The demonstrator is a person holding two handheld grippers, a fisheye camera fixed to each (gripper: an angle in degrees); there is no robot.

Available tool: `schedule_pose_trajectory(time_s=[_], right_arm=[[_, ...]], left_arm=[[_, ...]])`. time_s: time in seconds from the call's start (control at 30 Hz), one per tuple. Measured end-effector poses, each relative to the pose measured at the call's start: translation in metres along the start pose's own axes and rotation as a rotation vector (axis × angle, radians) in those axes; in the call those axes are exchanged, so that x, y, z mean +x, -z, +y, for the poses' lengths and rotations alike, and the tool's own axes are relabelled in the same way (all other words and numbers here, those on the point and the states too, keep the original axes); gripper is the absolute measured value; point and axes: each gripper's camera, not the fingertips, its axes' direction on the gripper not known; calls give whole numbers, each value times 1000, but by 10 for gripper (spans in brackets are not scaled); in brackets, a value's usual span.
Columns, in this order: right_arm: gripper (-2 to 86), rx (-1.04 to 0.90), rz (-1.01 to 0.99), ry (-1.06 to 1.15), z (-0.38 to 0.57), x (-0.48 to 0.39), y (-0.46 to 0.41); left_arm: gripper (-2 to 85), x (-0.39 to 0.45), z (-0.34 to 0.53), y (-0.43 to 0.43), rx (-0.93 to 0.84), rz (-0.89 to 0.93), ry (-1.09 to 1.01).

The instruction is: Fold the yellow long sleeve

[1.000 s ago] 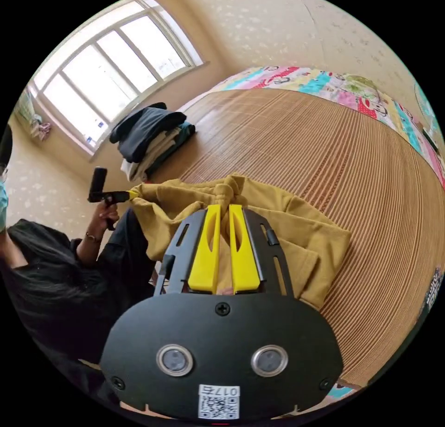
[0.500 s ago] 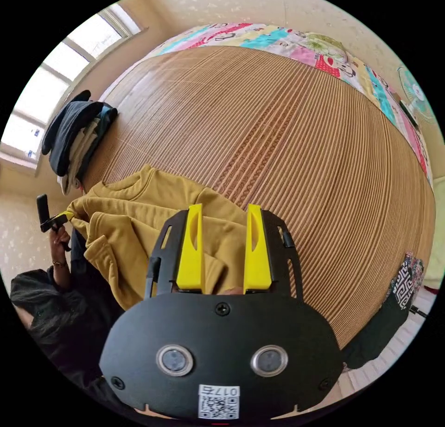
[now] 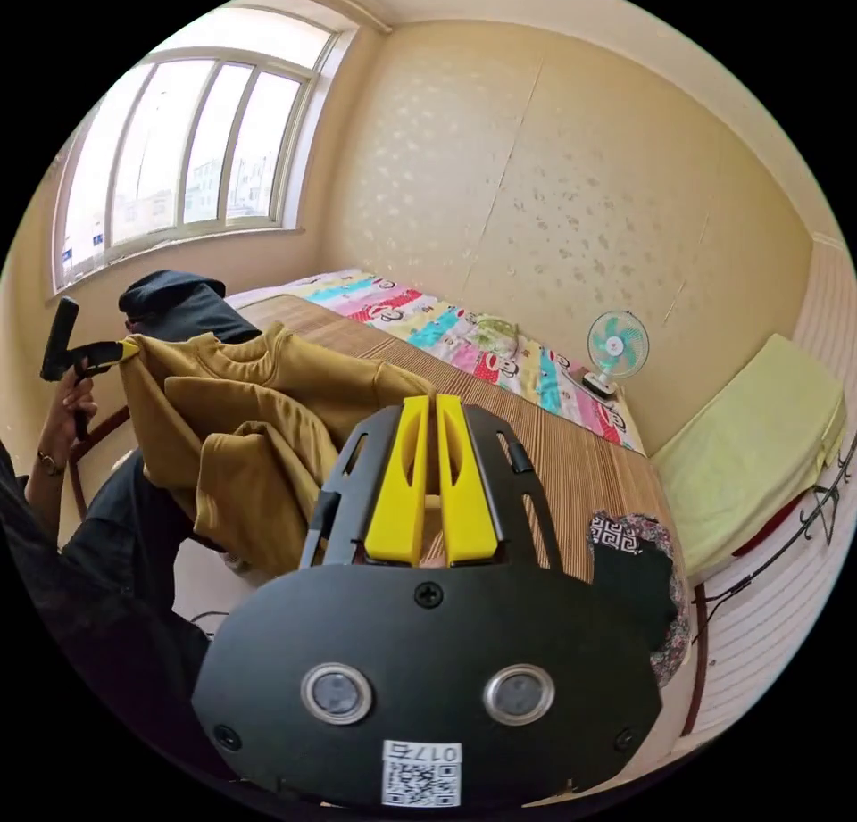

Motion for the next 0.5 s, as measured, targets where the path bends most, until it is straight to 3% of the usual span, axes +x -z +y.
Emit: schedule_pose_trajectory(time_s=[0.1, 0.3, 0.4, 0.5], right_arm=[[17, 190, -86, -124, 11, 30, 77], [16, 386, -128, -222, 25, 38, 145], [16, 530, 37, -221, 28, 28, 174], [18, 486, 110, -137, 4, 35, 155]], left_arm=[[36, 42, -19, 56, 194, 56, -128], [36, 119, -61, 74, 234, 163, -303], [36, 169, -57, 84, 352, 11, -444], [37, 182, -75, 72, 374, -3, -470]])
